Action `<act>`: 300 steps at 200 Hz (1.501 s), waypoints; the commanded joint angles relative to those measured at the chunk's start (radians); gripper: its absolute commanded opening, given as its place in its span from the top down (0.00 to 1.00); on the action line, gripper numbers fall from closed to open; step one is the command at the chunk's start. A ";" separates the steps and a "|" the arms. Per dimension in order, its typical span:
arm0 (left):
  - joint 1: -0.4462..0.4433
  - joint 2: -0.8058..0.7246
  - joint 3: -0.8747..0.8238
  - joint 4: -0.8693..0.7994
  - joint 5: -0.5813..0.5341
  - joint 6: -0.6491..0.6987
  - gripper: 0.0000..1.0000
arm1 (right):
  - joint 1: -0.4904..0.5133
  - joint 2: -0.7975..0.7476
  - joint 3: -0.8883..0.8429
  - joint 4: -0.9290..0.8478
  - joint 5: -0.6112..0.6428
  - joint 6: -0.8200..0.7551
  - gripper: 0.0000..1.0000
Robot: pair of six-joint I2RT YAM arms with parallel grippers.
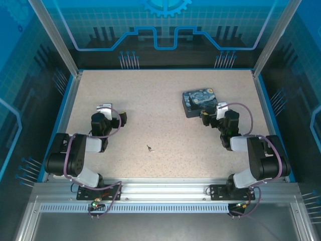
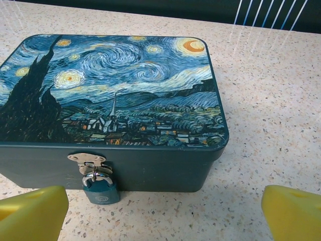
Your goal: Unlock the padlock with the key
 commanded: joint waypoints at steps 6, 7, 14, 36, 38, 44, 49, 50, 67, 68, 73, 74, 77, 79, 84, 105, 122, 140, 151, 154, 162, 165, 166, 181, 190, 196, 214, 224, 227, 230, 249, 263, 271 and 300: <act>0.009 0.003 0.024 -0.009 -0.004 -0.008 0.01 | -0.027 0.007 0.021 -0.002 -0.050 -0.001 0.00; 0.009 0.004 0.025 -0.008 -0.004 -0.008 0.01 | -0.028 0.007 0.022 -0.002 -0.050 -0.002 0.00; 0.009 0.003 0.025 -0.009 -0.002 -0.008 0.01 | -0.028 0.007 0.022 -0.002 -0.050 -0.001 0.00; 0.009 0.003 0.024 -0.007 -0.003 -0.008 0.01 | -0.029 0.007 0.021 -0.002 -0.051 0.000 0.00; 0.008 0.003 0.023 -0.005 -0.003 -0.008 0.01 | -0.028 0.007 0.019 0.000 -0.051 0.000 0.00; 0.009 0.003 0.021 0.001 -0.003 -0.008 0.01 | -0.027 0.005 0.018 0.003 -0.048 -0.002 0.00; 0.009 0.003 0.017 0.007 -0.001 -0.008 0.01 | -0.023 0.001 0.018 0.005 -0.033 0.000 0.00; 0.009 0.003 0.016 0.009 -0.001 -0.008 0.01 | -0.021 -0.002 0.019 0.002 -0.028 0.001 0.00; 0.006 -0.060 0.034 -0.077 -0.039 -0.016 0.01 | 0.019 -0.114 0.108 -0.248 0.090 0.009 0.00; 0.006 -0.067 0.036 -0.092 -0.042 -0.017 0.01 | 0.021 -0.120 0.114 -0.273 0.088 0.010 0.00; 0.007 -0.096 0.052 -0.148 -0.059 -0.025 0.01 | 0.023 -0.155 0.150 -0.360 0.078 0.022 0.00; 0.006 -0.101 0.055 -0.158 -0.062 -0.025 0.01 | 0.024 -0.162 0.156 -0.372 0.076 0.027 0.00; 0.006 -0.118 0.065 -0.189 -0.071 -0.028 0.01 | 0.022 -0.181 0.174 -0.406 0.074 0.047 0.00; 0.007 -0.128 0.072 -0.206 -0.076 -0.028 0.01 | 0.021 -0.195 0.184 -0.433 0.076 0.067 0.00; 0.006 -0.158 0.087 -0.256 -0.078 -0.029 0.01 | 0.017 -0.221 0.211 -0.501 0.087 0.129 0.00; 0.006 -0.274 0.150 -0.425 -0.116 -0.104 0.01 | -0.010 -0.278 0.358 -0.833 0.109 0.393 0.00; 0.001 -0.352 0.215 -0.576 -0.102 -0.230 0.01 | -0.032 -0.243 0.434 -0.925 0.087 0.449 0.00; -0.010 -0.388 0.326 -0.810 -0.064 -0.375 0.01 | -0.036 -0.146 0.563 -1.012 0.023 0.434 0.00; -0.025 -0.382 0.388 -0.908 0.014 -0.419 0.01 | -0.036 -0.058 0.666 -1.092 -0.001 0.421 0.00; -0.030 -0.378 0.403 -0.929 0.032 -0.428 0.01 | -0.037 -0.032 0.691 -1.114 -0.005 0.423 0.01; -0.051 -0.362 0.445 -0.989 0.068 -0.453 0.01 | -0.042 0.037 0.783 -1.175 -0.015 0.431 0.03; -0.065 -0.357 0.461 -1.012 0.075 -0.461 0.01 | -0.043 0.065 0.815 -1.198 -0.022 0.432 0.04; -0.069 -0.355 0.465 -1.017 0.077 -0.464 0.01 | -0.043 0.074 0.828 -1.205 -0.024 0.433 0.04; -0.134 -0.329 0.522 -1.082 0.080 -0.497 0.01 | -0.054 0.193 0.969 -1.302 -0.048 0.443 0.07; -0.175 -0.314 0.546 -1.105 0.068 -0.515 0.01 | -0.057 0.250 1.032 -1.330 -0.051 0.450 0.07; -0.200 -0.304 0.562 -1.118 0.058 -0.527 0.01 | -0.061 0.287 1.067 -1.343 -0.054 0.456 0.07; -0.255 -0.275 0.595 -1.135 0.054 -0.575 0.01 | -0.077 0.396 1.166 -1.374 -0.101 0.463 0.07; -0.277 -0.264 0.603 -1.130 0.047 -0.596 0.01 | -0.081 0.453 1.212 -1.394 -0.125 0.465 0.08; -0.285 -0.261 0.603 -1.126 0.047 -0.600 0.01 | -0.081 0.468 1.223 -1.399 -0.134 0.466 0.09; -0.290 -0.258 0.606 -1.123 0.044 -0.604 0.01 | -0.082 0.482 1.232 -1.401 -0.143 0.464 0.09; -0.324 -0.231 0.630 -1.124 0.022 -0.608 0.01 | -0.080 0.536 1.246 -1.393 -0.202 0.466 0.11; -0.340 -0.201 0.660 -1.139 0.021 -0.613 0.01 | -0.074 0.550 1.227 -1.373 -0.250 0.476 0.13; -0.348 -0.179 0.679 -1.148 0.029 -0.616 0.01 | -0.068 0.549 1.205 -1.358 -0.266 0.483 0.13; -0.373 -0.114 0.731 -1.163 0.043 -0.620 0.01 | -0.035 0.480 1.072 -1.266 -0.308 0.519 0.15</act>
